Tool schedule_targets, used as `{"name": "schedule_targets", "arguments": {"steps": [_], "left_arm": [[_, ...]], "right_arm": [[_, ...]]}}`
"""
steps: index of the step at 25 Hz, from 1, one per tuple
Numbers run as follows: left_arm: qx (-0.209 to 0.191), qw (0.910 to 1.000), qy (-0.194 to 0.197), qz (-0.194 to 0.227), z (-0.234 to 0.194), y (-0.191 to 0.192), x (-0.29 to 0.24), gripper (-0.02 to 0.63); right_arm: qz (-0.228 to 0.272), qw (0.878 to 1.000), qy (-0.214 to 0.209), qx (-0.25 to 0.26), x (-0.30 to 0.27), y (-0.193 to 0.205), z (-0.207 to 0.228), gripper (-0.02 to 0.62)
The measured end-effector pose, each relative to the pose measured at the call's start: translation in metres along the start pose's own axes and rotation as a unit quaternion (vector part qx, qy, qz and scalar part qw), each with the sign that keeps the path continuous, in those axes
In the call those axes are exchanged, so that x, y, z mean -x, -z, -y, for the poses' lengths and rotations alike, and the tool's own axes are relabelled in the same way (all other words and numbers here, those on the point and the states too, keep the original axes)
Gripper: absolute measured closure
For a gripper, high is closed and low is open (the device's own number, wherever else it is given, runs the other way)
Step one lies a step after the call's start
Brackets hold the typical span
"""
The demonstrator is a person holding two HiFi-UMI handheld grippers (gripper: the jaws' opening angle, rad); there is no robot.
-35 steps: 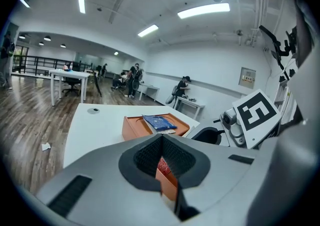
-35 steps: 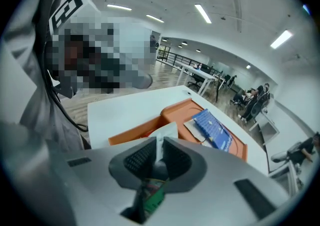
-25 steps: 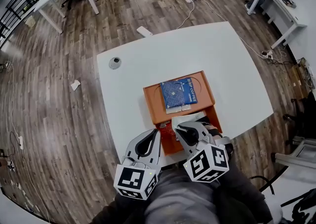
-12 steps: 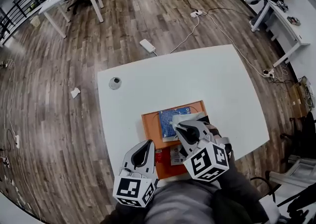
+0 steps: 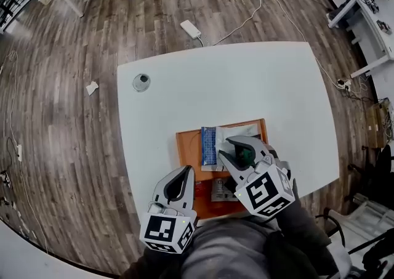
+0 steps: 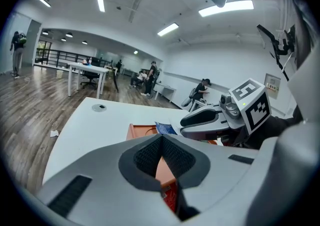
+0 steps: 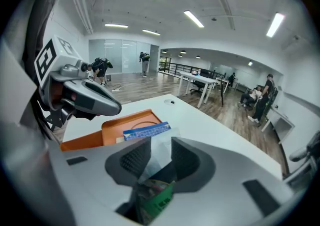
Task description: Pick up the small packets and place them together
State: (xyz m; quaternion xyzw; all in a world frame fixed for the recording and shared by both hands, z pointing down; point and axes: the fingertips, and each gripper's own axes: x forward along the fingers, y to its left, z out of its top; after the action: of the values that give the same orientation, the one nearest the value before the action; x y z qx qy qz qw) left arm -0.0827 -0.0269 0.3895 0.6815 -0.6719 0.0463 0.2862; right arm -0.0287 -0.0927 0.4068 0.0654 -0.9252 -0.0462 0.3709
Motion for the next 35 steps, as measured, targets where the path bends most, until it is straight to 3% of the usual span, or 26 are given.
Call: {"name": "schedule_targets", "arguments": {"steps": [4,13,18,26,32,35], "left_arm": [[-0.001,1.0000,0.003,0.002,0.001,-0.002,0.002,0.606],[-0.025,0.9991,0.017,0.028,0.008,-0.007,0.027,0.606],[-0.030,0.9989,0.031,0.017,0.011,0.008,0.045,0.606],[-0.038,0.9976,0.057,-0.008,0.021,0.033,0.060,0.606],[-0.042,0.9970,0.062,-0.019,0.020,0.041,0.064,0.606],[-0.039,0.9974,0.056,-0.023,0.016,0.045,0.067,0.606]], "right_arm": [[0.025,1.000,0.004,-0.003,0.007,-0.012,-0.002,0.407],[0.041,0.995,0.090,0.001,0.042,-0.018,-0.006,0.407],[0.032,0.993,0.111,-0.020,0.057,-0.003,-0.029,0.407],[0.000,0.998,0.058,-0.024,0.054,0.025,-0.084,0.407],[-0.071,0.997,-0.008,-0.010,0.034,0.062,-0.123,0.407],[-0.112,0.994,-0.014,0.002,0.023,0.078,-0.128,0.407]]}}
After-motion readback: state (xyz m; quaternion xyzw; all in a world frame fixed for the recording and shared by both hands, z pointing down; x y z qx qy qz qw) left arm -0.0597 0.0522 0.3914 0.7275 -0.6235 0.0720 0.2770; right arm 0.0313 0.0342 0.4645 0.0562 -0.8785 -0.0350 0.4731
